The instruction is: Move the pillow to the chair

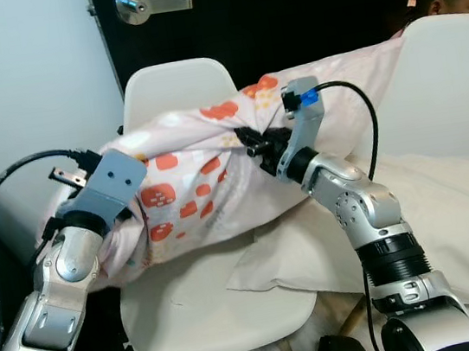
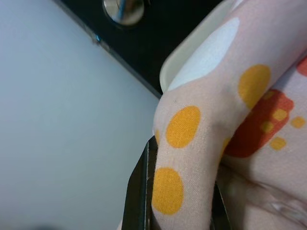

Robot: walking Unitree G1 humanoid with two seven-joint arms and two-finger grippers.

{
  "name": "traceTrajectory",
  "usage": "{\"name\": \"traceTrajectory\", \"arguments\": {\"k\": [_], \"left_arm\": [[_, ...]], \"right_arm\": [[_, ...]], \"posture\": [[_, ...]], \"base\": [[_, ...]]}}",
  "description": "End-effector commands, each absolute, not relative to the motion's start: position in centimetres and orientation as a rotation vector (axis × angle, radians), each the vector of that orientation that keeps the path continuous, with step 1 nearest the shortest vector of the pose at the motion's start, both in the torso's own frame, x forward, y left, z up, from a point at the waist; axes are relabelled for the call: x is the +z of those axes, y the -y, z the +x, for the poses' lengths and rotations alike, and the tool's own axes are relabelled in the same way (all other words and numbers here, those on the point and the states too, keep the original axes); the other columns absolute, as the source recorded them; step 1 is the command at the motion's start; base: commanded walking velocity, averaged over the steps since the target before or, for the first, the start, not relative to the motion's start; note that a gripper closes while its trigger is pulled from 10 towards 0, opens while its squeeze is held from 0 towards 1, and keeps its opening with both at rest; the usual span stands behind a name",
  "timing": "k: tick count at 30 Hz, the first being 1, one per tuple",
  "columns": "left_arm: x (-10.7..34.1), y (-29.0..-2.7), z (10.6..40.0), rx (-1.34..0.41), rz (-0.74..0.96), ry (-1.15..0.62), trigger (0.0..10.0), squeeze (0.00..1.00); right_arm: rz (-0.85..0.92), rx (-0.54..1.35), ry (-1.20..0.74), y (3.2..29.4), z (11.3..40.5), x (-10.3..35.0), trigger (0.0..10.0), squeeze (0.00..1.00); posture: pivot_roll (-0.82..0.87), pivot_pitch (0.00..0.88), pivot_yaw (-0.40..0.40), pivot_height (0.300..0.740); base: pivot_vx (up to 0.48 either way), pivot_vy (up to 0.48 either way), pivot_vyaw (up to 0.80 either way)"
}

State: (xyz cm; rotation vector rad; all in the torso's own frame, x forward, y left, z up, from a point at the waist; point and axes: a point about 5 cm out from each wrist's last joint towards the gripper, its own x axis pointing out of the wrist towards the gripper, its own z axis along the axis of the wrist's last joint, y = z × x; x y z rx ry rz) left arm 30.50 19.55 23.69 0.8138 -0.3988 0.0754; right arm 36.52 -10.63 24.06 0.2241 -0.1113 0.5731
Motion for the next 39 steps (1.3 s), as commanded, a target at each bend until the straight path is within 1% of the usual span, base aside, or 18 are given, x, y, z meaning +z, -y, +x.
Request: {"name": "traceTrajectory", "arguments": {"k": [1, 2, 8, 11, 15, 20, 21, 22, 23, 24, 29, 30, 32, 33, 34, 36, 38, 39], "left_arm": [[25.9, -22.9, 30.2, 0.304, 0.883, 0.448, 0.0, 0.0], [27.2, -22.5, 30.1, 0.317, 0.94, 0.525, 0.0, 0.0], [27.4, -21.3, 29.9, 0.264, 1.009, 0.579, 0.0, 0.0], [21.7, -19.9, 30.0, 0.076, 1.057, 0.422, 0.0, 0.0], [16.8, -20.2, 29.1, -0.043, 1.115, 0.241, 0.0, 0.0], [13.1, -21.7, 27.6, -0.064, 1.158, 0.093, 0.0, 0.0], [12.8, -22.0, 27.5, -0.062, 1.161, 0.074, 0.0, 0.0], [12.5, -22.3, 27.4, -0.048, 1.161, 0.05, 0.0, 0.0], [12.5, -22.3, 27.4, -0.048, 1.161, 0.05, 0.0, 0.0], [12.3, -23.1, 27.4, -0.016, 1.158, 0.003, 0.0, 0.0], [12.2, -23.8, 27.4, 0.0, 1.154, -0.022, 0.0, 0.0], [12.2, -24.0, 27.4, -0.003, 1.146, -0.037, 0.0, 0.06], [12.1, -24.1, 27.4, -0.006, 1.141, -0.048, 0.0, 0.06], [12.1, -24.3, 27.3, -0.004, 1.136, -0.059, 0.0, 0.1], [12.0, -24.4, 27.2, -0.013, 1.13, -0.08, 0.0, 0.24], [11.9, -24.4, 27.1, -0.022, 1.117, -0.09, 0.0, 0.29], [11.2, -23.6, 26.7, -0.102, 1.048, -0.118, 0.0, 0.5], [11.2, -23.6, 26.7, -0.102, 1.048, -0.118, 0.0, 0.5]], "right_arm": [[0.265, 0.315, 0.23, 16.0, 36.9, 25.6, 10.0, 0.0], [0.279, 0.307, 0.26, 16.2, 36.8, 26.0, 10.0, 0.0], [0.229, 0.342, 0.195, 15.6, 36.9, 24.8, 10.0, 0.0], [0.028, 0.458, -0.085, 13.8, 36.7, 20.3, 10.0, 0.0], [-0.091, 0.542, -0.303, 13.8, 35.7, 16.9, 10.0, 0.0], [-0.135, 0.555, -0.394, 14.9, 35.3, 15.7, 10.0, 0.0], [-0.138, 0.563, -0.408, 15.0, 35.2, 15.6, 10.0, 0.12], [-0.141, 0.586, -0.427, 15.1, 35.0, 15.5, 10.0, 0.78], [-0.141, 0.586, -0.427, 15.1, 35.0, 15.5, 10.0, 0.78], [-0.163, 0.628, -0.474, 15.5, 34.4, 15.0, 10.0, 1.0], [-0.215, 0.672, -0.512, 16.4, 33.9, 14.9, 10.0, 1.0], [-0.23, 0.678, -0.508, 16.8, 33.9, 15.3, 10.0, 1.0], [-0.238, 0.681, -0.504, 17.1, 33.9, 15.5, 10.0, 1.0], [-0.247, 0.674, -0.5, 17.6, 34.0, 15.9, 10.0, 1.0], [-0.266, 0.667, -0.505, 18.3, 34.0, 16.3, 10.0, 1.0], [-0.275, 0.671, -0.51, 18.9, 34.0, 16.6, 10.0, 1.0], [-0.281, 0.707, -0.506, 20.3, 33.6, 17.7, 10.0, 1.0], [-0.281, 0.707, -0.506, 20.3, 33.6, 17.7, 10.0, 1.0]], "posture": [[0.09, 0.0, -0.032, 0.445], [0.09, 0.0, -0.03, 0.445], [0.09, 0.0, -0.029, 0.445], [0.09, 0.0, -0.025, 0.445], [0.09, 0.0, -0.029, 0.445], [0.09, 0.0, -0.028, 0.445], [0.09, 0.0, -0.03, 0.445], [0.09, 0.0, -0.03, 0.445], [0.09, 0.0, -0.03, 0.445], [0.09, 0.0, -0.031, 0.445], [0.09, 0.0, -0.033, 0.445], [0.09, 0.0, -0.032, 0.445], [0.09, 0.0, -0.033, 0.445], [0.09, 0.0, -0.034, 0.445], [0.09, 0.0, -0.034, 0.445], [0.09, 0.0, -0.035, 0.445], [0.09, 0.0, -0.038, 0.445], [0.09, 0.0, -0.038, 0.445]], "base": [[0.0, 0.0, 0.0], [0.0, 0.0, 0.0], [0.0, 0.0, 0.0], [0.0, 0.0, 0.0], [0.0, 0.0, 0.0], [0.0, 0.0, 0.0], [0.0, 0.0, 0.0], [0.0, 0.0, 0.0], [0.0, 0.0, 0.0], [0.0, 0.0, 0.0], [0.0, 0.0, 0.0], [0.0, 0.0, 0.0], [0.0, 0.0, 0.0], [0.0, 0.0, 0.0], [0.0, 0.0, 0.0], [0.0, 0.0, 0.0], [0.0, 0.0, 0.0], [0.0, 0.0, 0.0]]}}
